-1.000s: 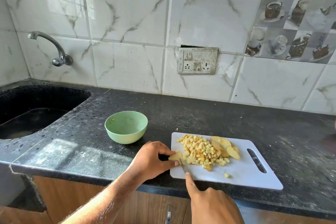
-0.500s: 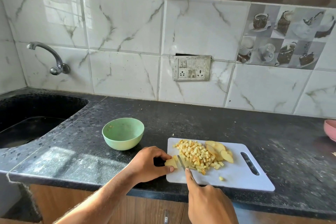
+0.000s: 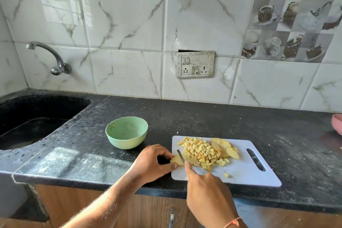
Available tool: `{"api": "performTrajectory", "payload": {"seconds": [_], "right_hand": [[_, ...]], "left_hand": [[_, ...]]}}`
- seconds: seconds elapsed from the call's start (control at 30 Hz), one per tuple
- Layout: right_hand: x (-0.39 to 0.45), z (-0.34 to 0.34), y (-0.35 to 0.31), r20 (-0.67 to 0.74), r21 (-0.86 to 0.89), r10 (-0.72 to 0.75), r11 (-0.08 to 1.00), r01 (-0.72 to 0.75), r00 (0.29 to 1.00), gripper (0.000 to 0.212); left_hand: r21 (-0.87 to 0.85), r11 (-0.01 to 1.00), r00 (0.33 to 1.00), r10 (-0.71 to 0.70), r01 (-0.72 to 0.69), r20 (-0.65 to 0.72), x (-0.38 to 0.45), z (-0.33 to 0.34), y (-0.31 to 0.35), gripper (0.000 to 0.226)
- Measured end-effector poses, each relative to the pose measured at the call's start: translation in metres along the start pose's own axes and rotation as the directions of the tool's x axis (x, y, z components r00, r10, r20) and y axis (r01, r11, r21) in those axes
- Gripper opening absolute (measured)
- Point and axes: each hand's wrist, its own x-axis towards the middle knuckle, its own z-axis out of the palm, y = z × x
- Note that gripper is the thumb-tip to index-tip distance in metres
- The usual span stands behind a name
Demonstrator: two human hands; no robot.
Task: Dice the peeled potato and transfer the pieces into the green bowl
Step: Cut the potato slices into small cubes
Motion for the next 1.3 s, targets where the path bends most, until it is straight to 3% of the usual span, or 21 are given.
{"api": "performTrajectory", "payload": {"seconds": [0.5, 0.73, 0.87, 1.1, 1.3], "right_hand": [[0.016, 0.015, -0.012, 0.112, -0.158, -0.046, 0.985, 0.064, 0.993, 0.073], [-0.015, 0.006, 0.0, 0.297, -0.152, 0.015, 0.988, 0.032, 0.955, 0.079], [-0.018, 0.003, 0.01, 0.266, -0.14, 0.022, 0.99, 0.016, 0.964, 0.078], [-0.002, 0.008, 0.021, 0.054, -0.087, 0.017, 0.996, -0.012, 0.998, 0.067], [0.001, 0.006, 0.013, -0.003, -0.056, -0.049, 0.997, 0.049, 0.999, 0.068]], "left_hand": [[-0.027, 0.999, 0.999, -0.034, 0.033, -0.013, 0.003, 0.004, -0.002, 0.028], [-0.015, 0.999, 0.999, -0.036, 0.036, -0.006, 0.002, 0.0, 0.003, 0.023], [-0.022, 0.998, 0.999, -0.052, 0.052, 0.004, 0.0, -0.002, 0.004, 0.023], [-0.014, 0.998, 0.998, -0.057, 0.057, -0.002, -0.001, -0.002, 0.006, 0.025], [-0.02, 0.998, 0.998, -0.054, 0.054, -0.03, -0.002, -0.001, 0.005, 0.03]]}}
